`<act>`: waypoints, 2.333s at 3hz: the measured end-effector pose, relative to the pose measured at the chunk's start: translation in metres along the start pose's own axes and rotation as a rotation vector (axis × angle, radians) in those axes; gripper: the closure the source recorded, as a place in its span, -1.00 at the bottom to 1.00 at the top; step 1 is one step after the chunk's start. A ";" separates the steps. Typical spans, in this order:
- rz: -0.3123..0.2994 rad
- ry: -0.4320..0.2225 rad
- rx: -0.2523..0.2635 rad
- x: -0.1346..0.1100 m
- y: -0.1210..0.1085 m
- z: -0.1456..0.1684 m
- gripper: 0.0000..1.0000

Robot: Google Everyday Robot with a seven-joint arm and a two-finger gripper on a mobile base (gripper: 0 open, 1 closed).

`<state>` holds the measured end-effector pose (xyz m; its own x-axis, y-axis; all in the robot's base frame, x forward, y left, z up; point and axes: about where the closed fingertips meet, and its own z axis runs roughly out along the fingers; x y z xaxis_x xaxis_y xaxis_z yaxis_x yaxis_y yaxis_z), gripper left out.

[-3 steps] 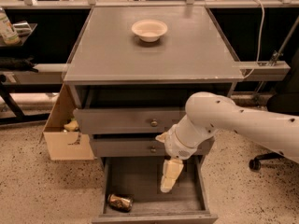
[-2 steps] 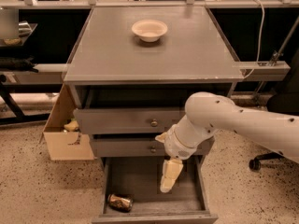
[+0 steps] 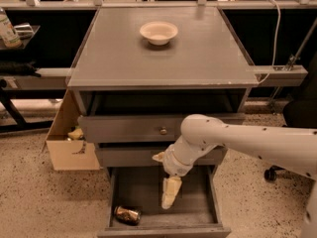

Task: Pick orange can from bottom drawer and place on counter

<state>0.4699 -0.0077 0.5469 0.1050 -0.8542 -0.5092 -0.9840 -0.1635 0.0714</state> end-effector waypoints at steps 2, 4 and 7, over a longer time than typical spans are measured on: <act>-0.080 0.088 0.048 0.013 -0.019 0.115 -1.00; -0.073 0.111 0.155 -0.009 -0.011 0.137 -1.00; -0.036 0.022 0.209 0.010 -0.022 0.193 -1.00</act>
Offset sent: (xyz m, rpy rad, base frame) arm 0.0213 0.0719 -0.1493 -0.1071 -0.1944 -0.0499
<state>0.4644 0.0821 0.3747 0.1417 -0.8609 -0.4887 -0.9877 -0.0901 -0.1276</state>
